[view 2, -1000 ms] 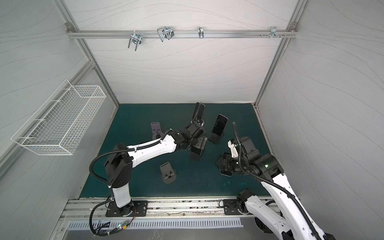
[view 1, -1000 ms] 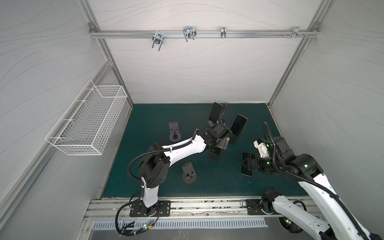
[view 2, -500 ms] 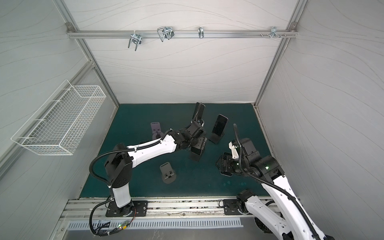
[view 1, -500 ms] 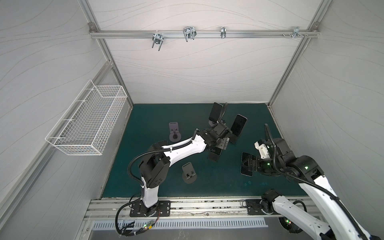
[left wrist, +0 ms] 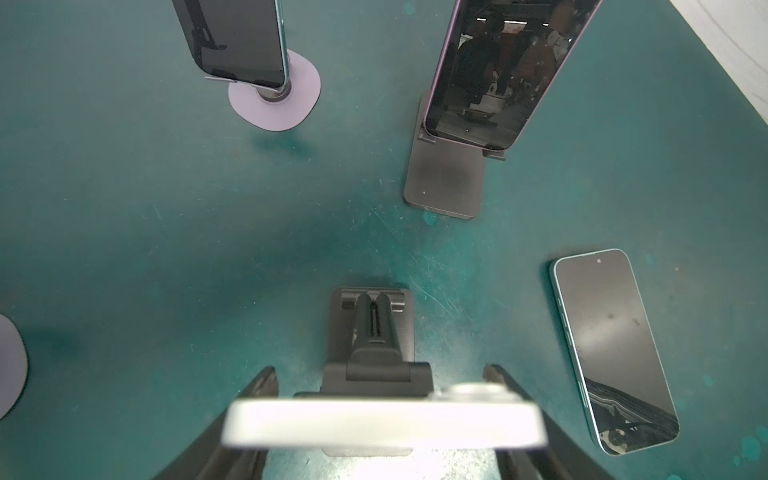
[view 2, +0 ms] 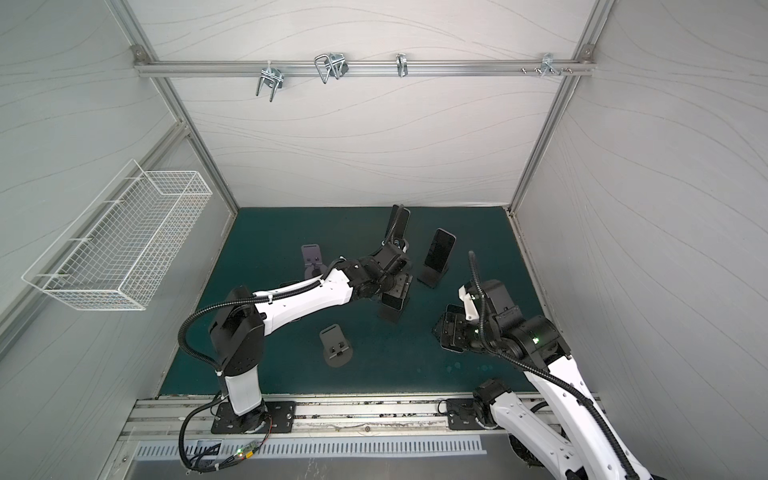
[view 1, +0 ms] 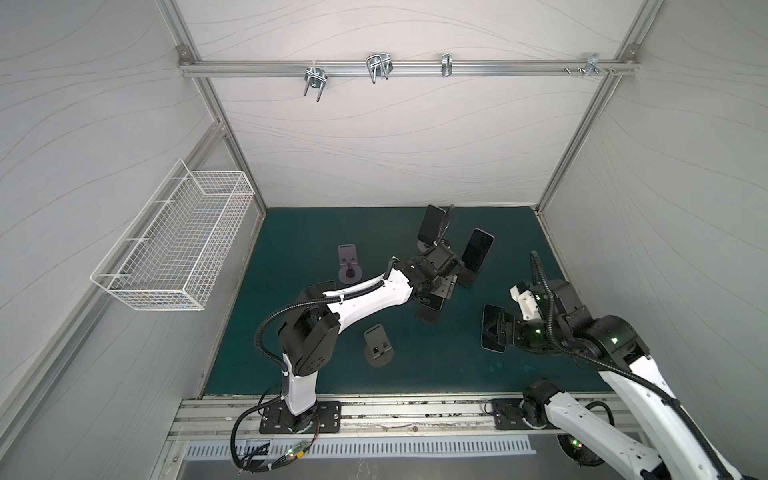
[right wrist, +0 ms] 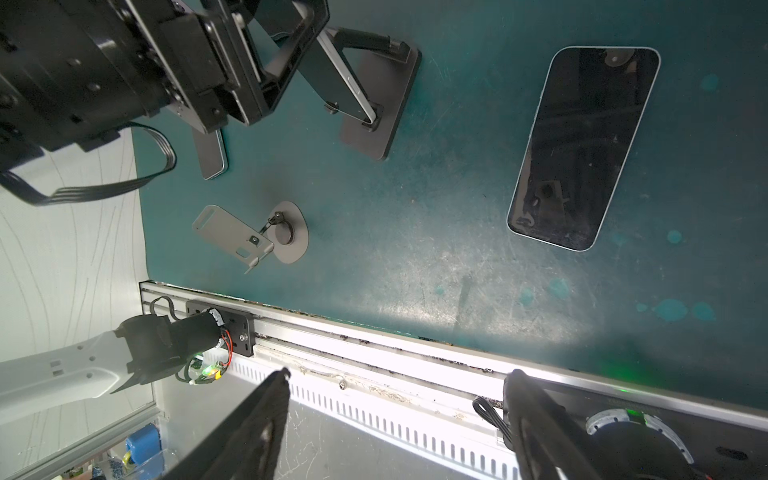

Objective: Remove the phone from the phone stand
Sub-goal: 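Raise the white-framed phone clear of the dark folding stand with the left gripper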

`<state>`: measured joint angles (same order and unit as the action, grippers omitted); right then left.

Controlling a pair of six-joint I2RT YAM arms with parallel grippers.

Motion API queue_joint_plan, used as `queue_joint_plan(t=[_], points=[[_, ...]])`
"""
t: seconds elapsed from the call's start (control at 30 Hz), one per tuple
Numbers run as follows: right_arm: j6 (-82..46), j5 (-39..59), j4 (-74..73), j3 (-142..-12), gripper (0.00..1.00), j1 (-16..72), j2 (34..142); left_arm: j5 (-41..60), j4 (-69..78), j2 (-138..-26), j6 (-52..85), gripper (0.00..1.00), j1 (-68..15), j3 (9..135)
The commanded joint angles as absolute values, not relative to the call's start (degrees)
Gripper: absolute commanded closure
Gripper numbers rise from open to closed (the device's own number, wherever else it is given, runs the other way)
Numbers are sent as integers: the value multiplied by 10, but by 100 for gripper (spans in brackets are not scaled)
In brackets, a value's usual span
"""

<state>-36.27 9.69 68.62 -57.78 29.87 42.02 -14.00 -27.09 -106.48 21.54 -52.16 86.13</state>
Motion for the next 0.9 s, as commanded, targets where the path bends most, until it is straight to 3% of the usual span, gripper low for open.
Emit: queue_joint_plan(t=[0.0, 0.87], points=[[-367, 93, 694, -579, 17, 297, 411, -140, -271, -1066, 229, 23, -519, 890], [-344, 69, 693, -576, 19, 297, 396, -146, -284, -1069, 244, 26, -520, 900]])
